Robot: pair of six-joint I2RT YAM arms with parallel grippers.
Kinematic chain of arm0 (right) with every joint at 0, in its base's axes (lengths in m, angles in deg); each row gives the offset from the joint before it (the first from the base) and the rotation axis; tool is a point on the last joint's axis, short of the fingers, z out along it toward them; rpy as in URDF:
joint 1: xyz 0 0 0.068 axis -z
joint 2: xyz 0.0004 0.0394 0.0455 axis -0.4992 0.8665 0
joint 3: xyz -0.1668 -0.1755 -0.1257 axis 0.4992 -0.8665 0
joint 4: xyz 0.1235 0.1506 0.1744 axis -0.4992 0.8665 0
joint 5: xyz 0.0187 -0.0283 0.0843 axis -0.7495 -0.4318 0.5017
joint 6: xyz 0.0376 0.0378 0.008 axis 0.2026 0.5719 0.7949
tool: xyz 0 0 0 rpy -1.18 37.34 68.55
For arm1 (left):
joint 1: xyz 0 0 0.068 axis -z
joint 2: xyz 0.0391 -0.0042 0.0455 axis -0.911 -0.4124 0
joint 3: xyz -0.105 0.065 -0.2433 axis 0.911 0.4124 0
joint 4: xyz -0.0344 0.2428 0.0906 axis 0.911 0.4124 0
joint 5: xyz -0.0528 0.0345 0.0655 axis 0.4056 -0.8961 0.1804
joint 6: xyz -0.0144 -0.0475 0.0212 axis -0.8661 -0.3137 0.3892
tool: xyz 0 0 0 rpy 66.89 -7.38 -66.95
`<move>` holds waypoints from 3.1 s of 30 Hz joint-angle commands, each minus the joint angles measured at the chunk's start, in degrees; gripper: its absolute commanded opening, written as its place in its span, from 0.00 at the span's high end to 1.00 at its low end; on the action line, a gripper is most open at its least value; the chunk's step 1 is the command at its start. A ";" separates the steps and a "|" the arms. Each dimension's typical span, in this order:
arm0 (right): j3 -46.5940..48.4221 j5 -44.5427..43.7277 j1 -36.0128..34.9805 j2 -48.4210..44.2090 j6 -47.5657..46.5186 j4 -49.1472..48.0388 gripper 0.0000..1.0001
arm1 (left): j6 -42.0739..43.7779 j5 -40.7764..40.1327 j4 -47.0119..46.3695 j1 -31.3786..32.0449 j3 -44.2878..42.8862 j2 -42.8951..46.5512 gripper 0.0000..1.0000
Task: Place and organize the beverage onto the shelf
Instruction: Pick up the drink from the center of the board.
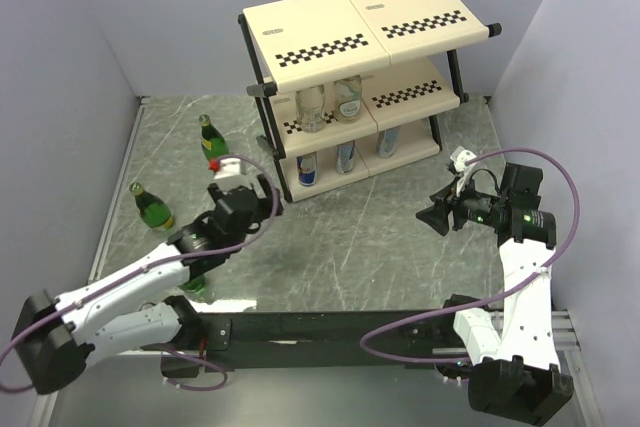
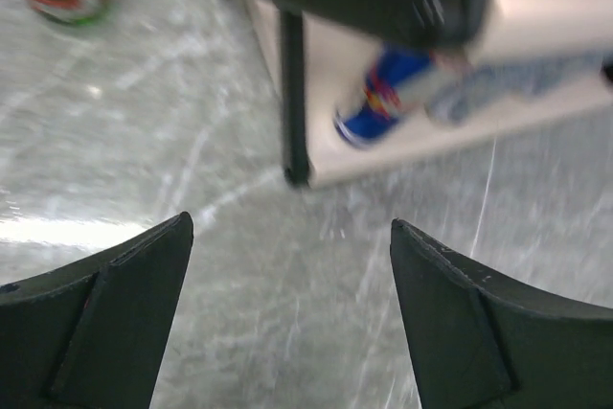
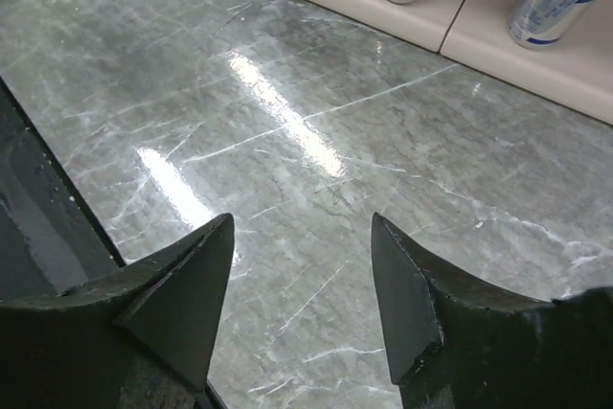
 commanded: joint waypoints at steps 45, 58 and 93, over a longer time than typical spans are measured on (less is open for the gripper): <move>-0.45 0.18 -0.62 -0.41 -0.91 -1.86 0.26 | 18.26 13.31 -5.34 -40.17 -31.23 -34.73 0.26; -0.28 0.27 -0.53 0.47 -1.08 -1.60 0.26 | 21.33 14.63 -0.24 -40.61 -39.49 -41.06 0.41; 0.69 3.43 -1.84 3.72 -6.44 3.92 0.23 | 14.57 28.42 -0.06 -36.04 -17.09 -9.35 1.00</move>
